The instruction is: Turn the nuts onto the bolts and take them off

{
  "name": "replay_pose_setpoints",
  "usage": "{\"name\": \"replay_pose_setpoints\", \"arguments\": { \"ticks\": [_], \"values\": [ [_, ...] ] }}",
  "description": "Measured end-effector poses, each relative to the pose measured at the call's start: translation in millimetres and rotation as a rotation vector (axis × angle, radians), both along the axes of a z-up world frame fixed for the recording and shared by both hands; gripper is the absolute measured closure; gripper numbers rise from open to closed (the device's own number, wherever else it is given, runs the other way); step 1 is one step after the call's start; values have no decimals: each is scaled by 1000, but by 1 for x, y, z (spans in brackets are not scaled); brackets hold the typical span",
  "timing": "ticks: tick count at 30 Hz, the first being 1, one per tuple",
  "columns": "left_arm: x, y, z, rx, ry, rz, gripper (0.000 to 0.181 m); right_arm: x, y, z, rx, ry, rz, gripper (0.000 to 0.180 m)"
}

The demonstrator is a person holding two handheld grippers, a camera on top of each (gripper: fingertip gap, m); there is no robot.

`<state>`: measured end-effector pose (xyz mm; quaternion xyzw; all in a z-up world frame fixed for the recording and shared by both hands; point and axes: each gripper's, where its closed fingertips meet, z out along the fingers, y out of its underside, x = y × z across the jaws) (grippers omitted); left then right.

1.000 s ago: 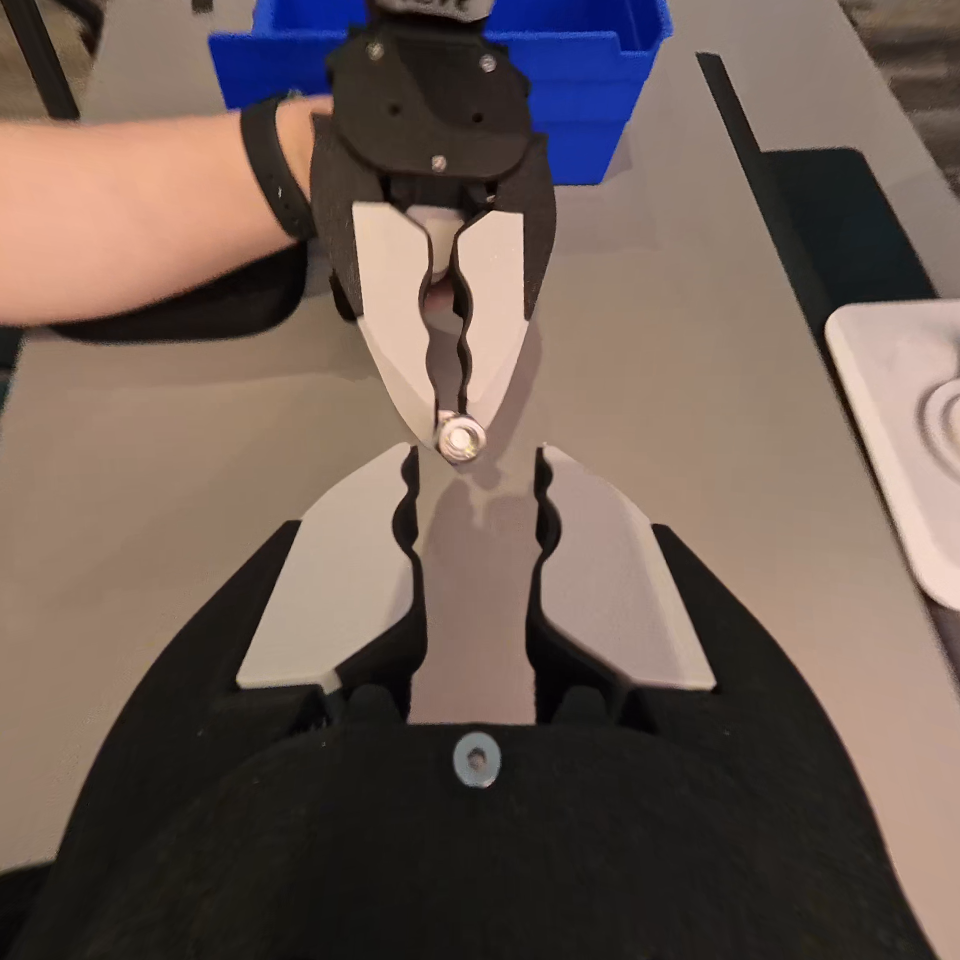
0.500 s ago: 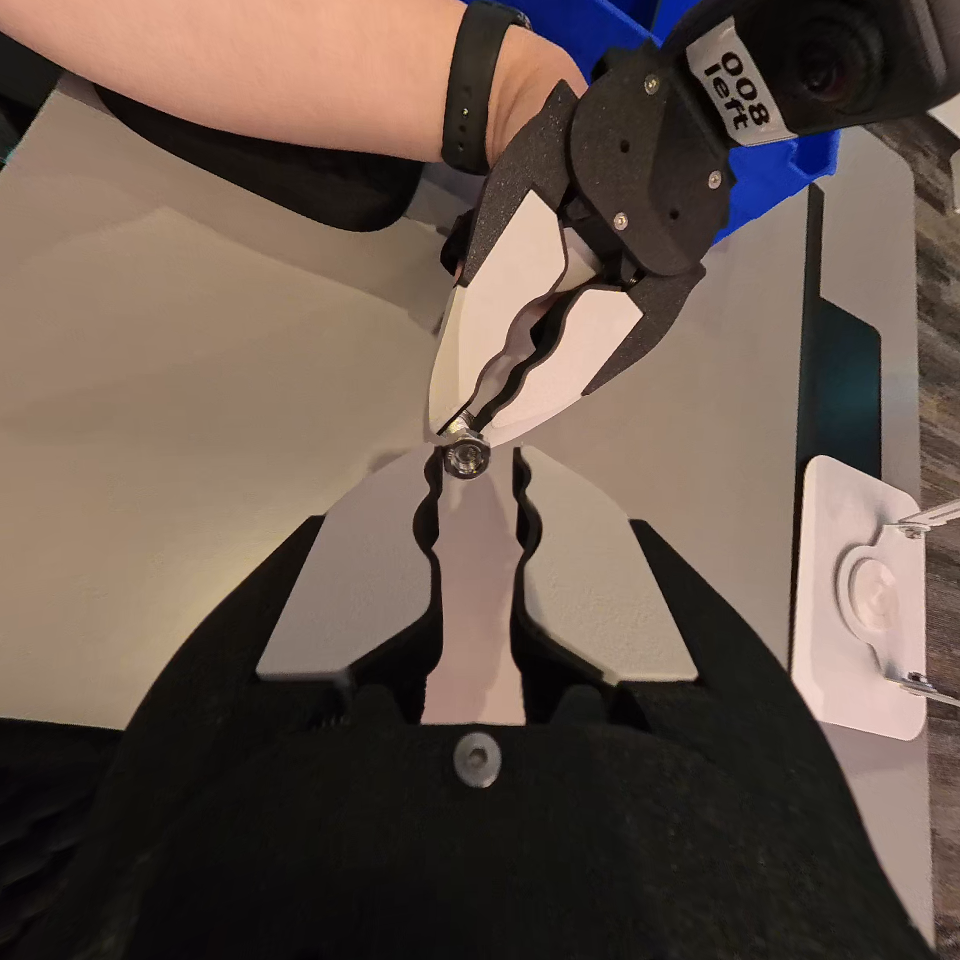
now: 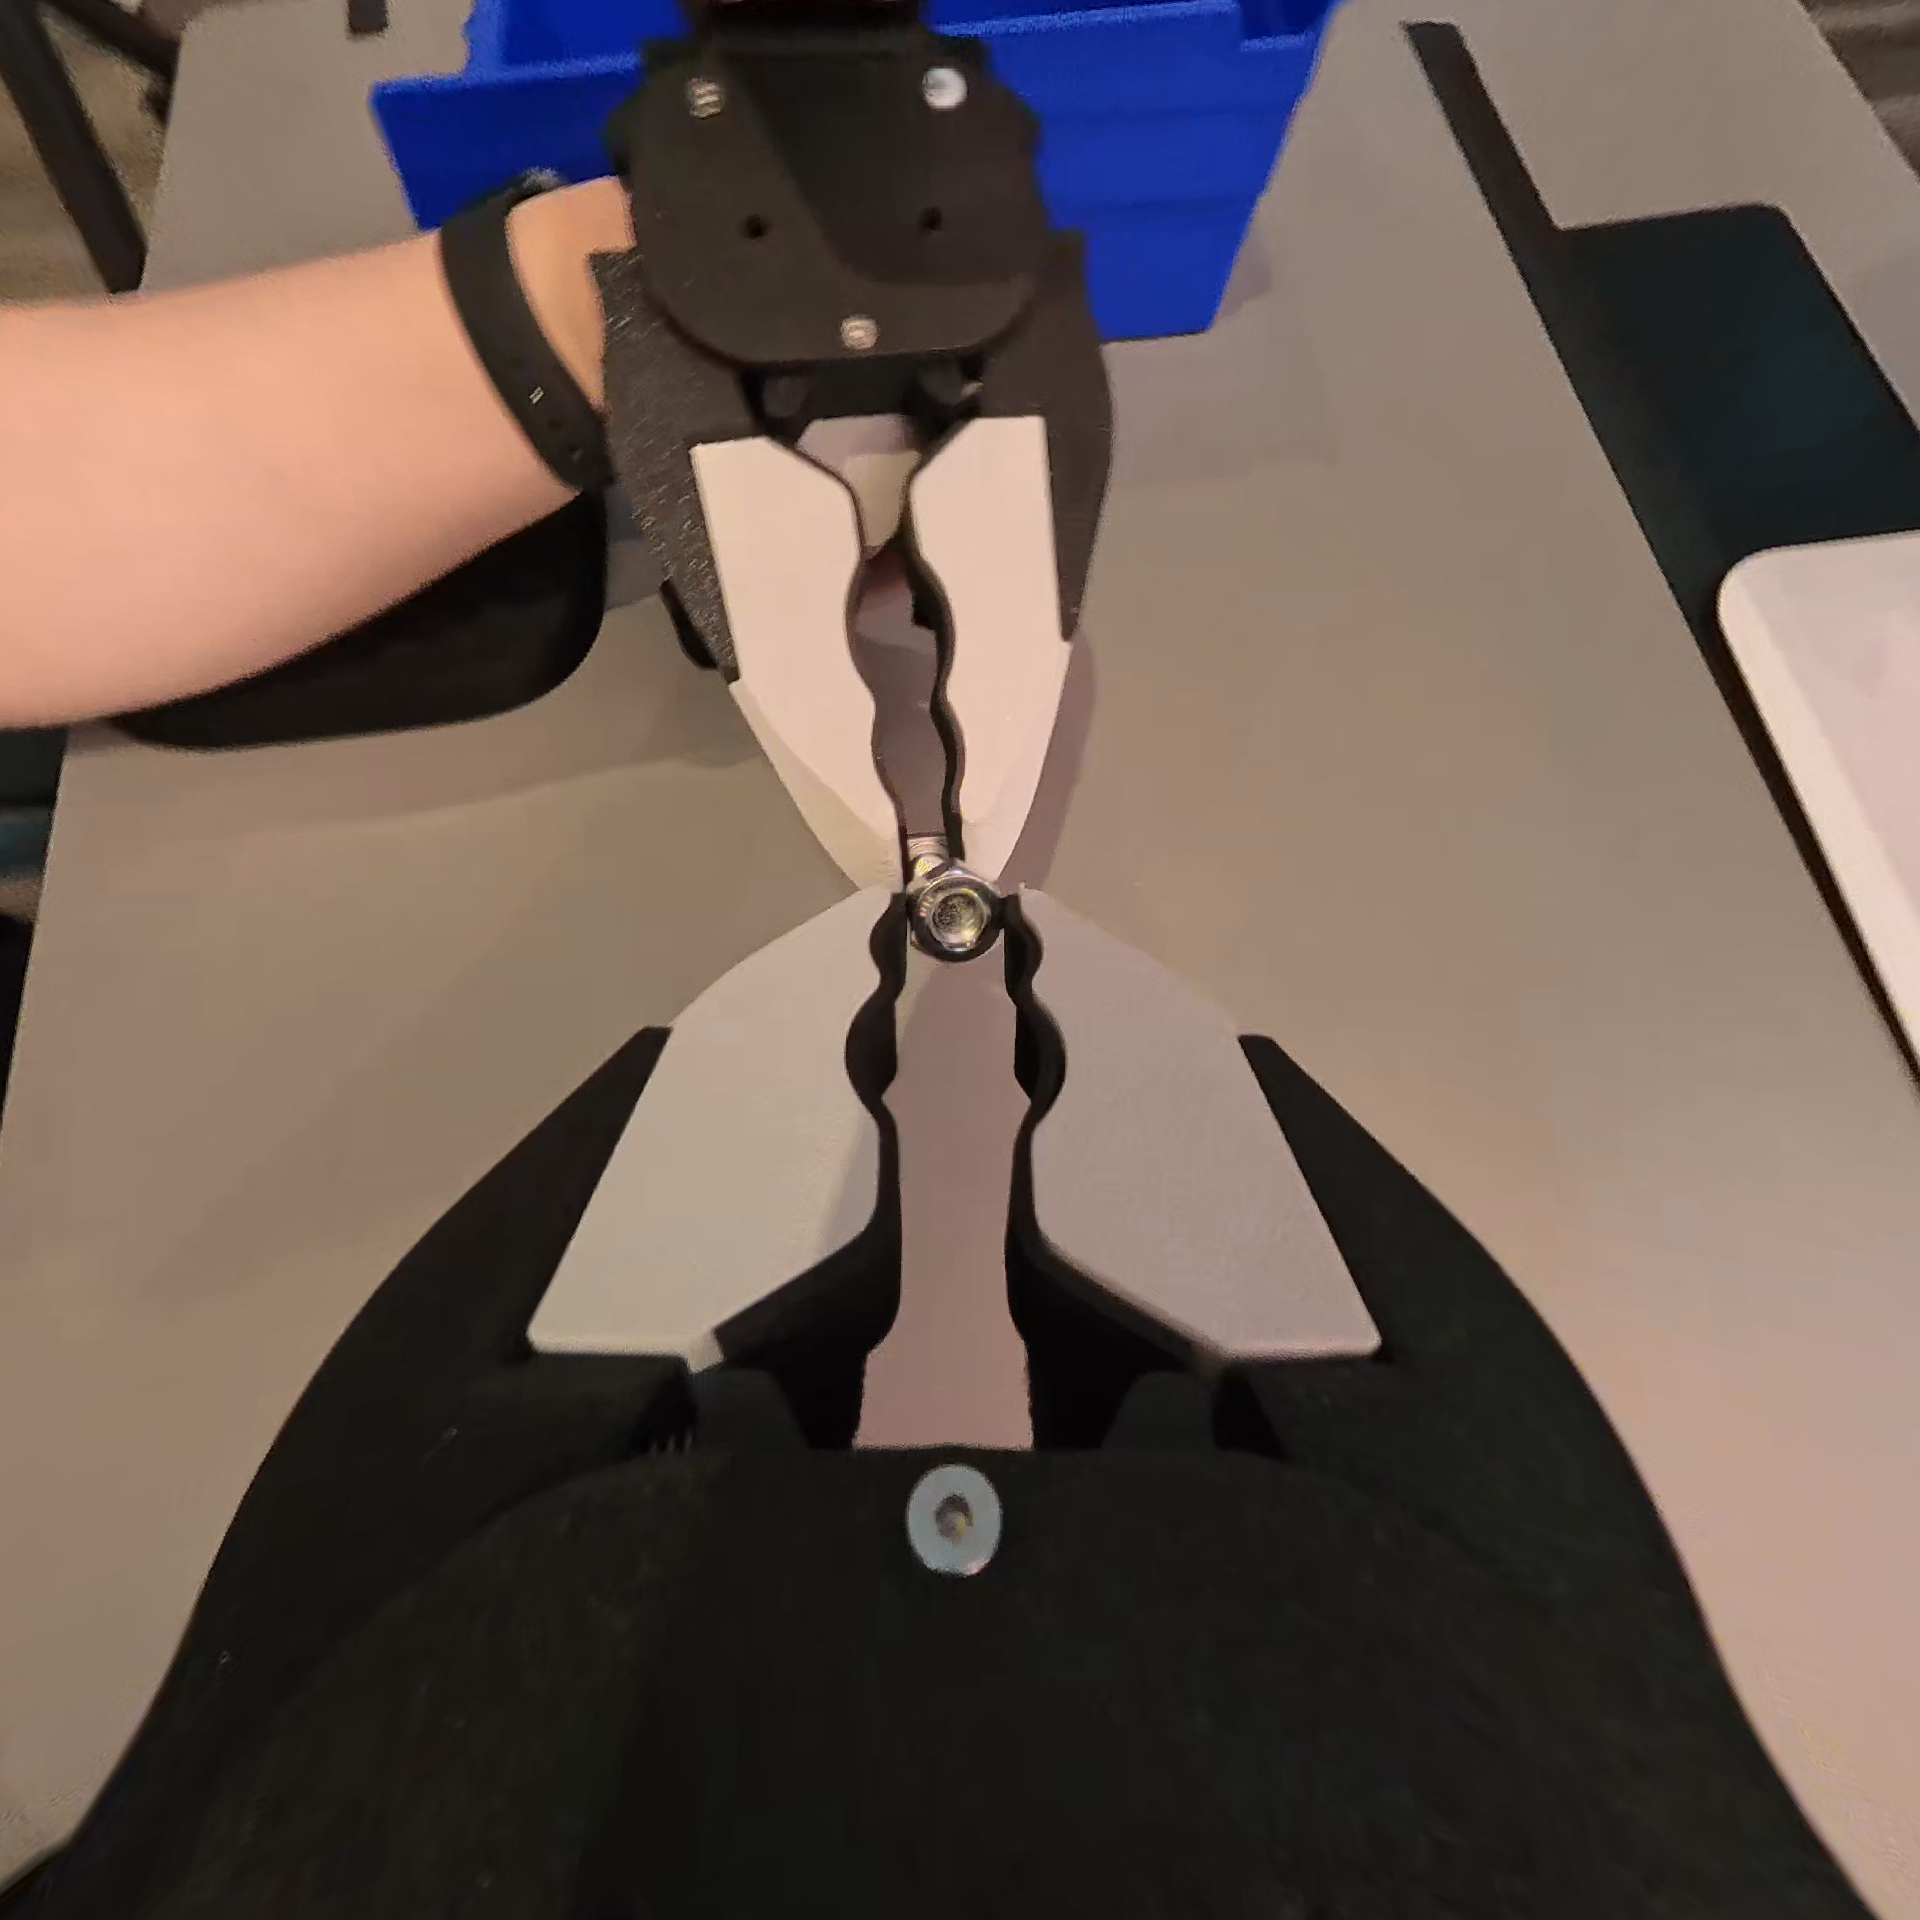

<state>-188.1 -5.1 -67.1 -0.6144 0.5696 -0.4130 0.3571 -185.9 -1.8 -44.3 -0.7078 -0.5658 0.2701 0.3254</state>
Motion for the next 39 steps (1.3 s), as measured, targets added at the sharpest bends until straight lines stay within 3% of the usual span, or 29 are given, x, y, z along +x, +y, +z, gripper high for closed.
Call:
{"name": "replay_pose_setpoints", "arguments": {
  "ticks": [7, 12, 16, 23, 34, 39],
  "values": [
    [-2, 9, -1, 5, -3, 50, 171, -3, 13, 0, -71, 53, -100, 161],
    [-1, -9, 1, -47, -15, -48, 171, 6, -1, 7, 165, 28, 90, 135],
    [1, -29, -1, -87, -3, -161, 171, 17, -17, 3, 344, -41, 244, 138],
    [4, -48, -4, -121, 22, -253, 171, 7, -44, 2, 328, -33, 377, 148],
    [4, -45, 2, -101, -9, -240, 171, 4, -43, -2, 261, -48, 349, 162],
    [0, -18, 1, -53, -14, -100, 171, 0, -18, -3, 139, -18, 174, 162]
  ]
}}
